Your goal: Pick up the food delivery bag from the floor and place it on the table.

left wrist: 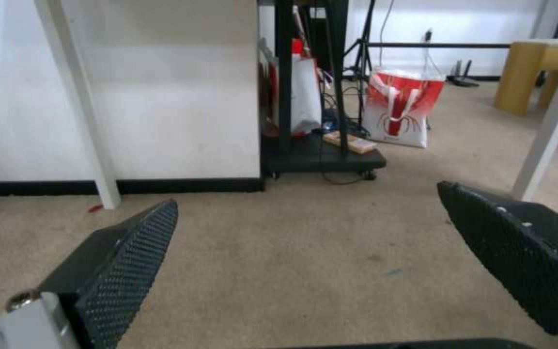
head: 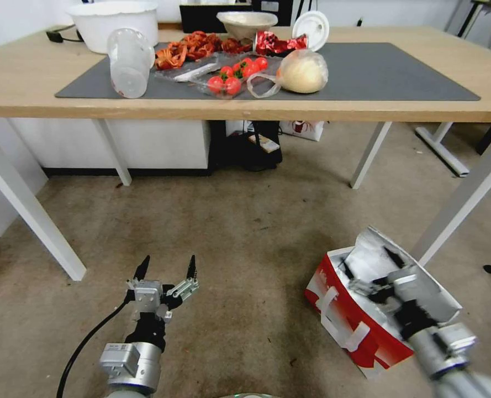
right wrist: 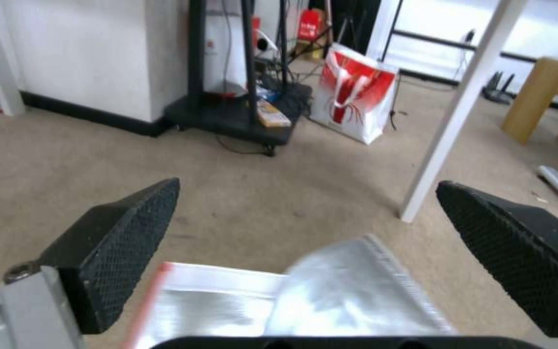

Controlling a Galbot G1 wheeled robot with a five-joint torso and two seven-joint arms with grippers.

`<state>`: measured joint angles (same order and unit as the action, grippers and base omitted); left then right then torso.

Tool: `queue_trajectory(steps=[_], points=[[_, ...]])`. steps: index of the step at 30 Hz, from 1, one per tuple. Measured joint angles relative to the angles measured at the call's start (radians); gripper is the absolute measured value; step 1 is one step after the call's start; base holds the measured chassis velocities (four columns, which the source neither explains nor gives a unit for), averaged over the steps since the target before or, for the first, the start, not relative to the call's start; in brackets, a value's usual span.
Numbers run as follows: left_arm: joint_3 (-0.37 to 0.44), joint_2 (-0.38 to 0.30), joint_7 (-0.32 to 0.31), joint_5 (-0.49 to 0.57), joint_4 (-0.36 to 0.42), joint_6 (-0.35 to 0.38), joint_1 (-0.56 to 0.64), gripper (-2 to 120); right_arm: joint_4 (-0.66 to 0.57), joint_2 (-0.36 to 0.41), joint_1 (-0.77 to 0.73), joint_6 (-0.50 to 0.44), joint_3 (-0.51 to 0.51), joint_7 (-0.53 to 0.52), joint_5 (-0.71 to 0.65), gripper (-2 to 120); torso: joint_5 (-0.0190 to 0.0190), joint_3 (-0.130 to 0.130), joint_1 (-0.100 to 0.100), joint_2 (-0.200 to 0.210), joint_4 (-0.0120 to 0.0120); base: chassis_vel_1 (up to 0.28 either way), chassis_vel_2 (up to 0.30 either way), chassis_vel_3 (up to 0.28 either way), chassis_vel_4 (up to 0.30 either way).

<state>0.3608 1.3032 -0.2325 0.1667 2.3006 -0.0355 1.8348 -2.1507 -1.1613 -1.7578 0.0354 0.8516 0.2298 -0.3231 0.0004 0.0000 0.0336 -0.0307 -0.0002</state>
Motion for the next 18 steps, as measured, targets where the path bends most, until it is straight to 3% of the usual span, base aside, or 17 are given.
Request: queue_trajectory(steps=[1,6,10,18], points=[[-0.001,0.002,0.003,0.0,0.006,0.006,0.002,100,0.04,0.054,0.023,0.015,0.032,0.016,-0.06,100,0.0001,0.0,0.0,0.0,0.0,0.0,0.0,0.0,0.0],[-0.001,0.005,0.0,0.0,0.007,0.005,0.001,100,0.117,0.147,0.069,0.043,0.074,0.072,-0.121,100,0.0,0.0,0.0,-0.001,0.0002,0.0,0.0,0.0,0.0],[0.003,0.009,-0.018,0.0,0.005,-0.003,0.0,100,0.281,0.345,0.148,0.084,0.085,0.209,-0.156,100,-0.0002,0.0,0.0,-0.001,0.0003,0.0,0.0,0.0,0.0],[0.006,0.014,-0.025,0.0,0.002,-0.003,0.0,100,0.436,0.49,0.183,0.094,0.044,0.279,-0.098,100,-0.0005,0.0,0.0,-0.002,-0.0001,0.0,0.0,0.0,0.0]])
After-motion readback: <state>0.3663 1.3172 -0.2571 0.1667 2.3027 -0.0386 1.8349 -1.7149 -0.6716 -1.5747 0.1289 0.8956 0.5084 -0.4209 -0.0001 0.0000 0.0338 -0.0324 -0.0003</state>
